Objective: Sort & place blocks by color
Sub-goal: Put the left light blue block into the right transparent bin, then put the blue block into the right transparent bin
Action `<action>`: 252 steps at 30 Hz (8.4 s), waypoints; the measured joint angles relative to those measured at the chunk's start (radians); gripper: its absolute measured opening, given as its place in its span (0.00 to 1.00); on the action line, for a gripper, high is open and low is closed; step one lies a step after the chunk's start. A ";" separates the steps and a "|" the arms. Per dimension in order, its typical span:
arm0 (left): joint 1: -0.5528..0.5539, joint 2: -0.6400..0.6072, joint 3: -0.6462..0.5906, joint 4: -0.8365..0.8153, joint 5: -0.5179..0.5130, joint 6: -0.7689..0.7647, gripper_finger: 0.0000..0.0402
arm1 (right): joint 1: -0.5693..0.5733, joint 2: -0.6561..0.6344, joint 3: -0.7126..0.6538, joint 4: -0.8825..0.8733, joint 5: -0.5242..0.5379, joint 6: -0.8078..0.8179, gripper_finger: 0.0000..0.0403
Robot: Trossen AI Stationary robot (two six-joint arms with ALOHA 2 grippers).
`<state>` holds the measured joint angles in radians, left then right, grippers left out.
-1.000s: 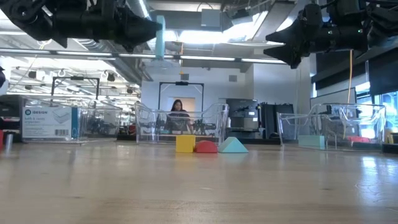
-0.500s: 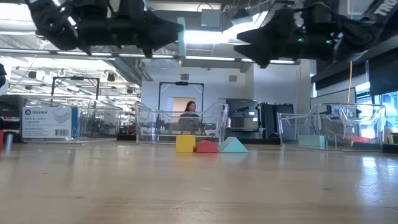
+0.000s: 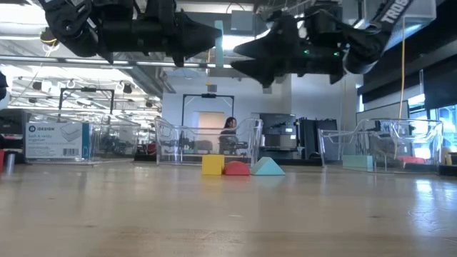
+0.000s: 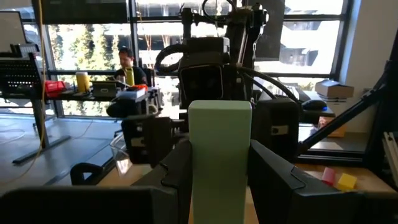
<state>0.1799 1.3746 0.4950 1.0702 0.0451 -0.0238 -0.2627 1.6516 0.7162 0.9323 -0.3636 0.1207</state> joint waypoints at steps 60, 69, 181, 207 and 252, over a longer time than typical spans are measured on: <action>0.045 -0.484 -0.151 -0.364 -0.042 0.063 0.41 | -0.082 -0.362 -0.203 -0.220 0.235 -0.119 0.34; 0.087 -0.570 -0.211 -0.348 -0.058 0.060 0.41 | -0.123 -0.627 -0.364 -0.207 0.393 -0.095 0.34; 0.086 -0.569 -0.211 -0.361 -0.024 0.061 0.41 | -0.061 -0.780 -0.251 -0.539 0.048 -0.101 0.43; 0.086 -0.569 -0.211 -0.373 -0.028 0.080 0.41 | -0.061 -0.702 -0.252 -0.471 0.048 -0.104 0.43; 0.086 -0.569 -0.211 -0.386 -0.029 0.052 0.41 | 0.063 -0.210 0.027 -0.636 -0.045 -0.123 0.43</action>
<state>0.2661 0.8059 0.2836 0.6846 0.0166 0.0284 -0.1993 1.4417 0.7436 0.2966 -0.4088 -0.0027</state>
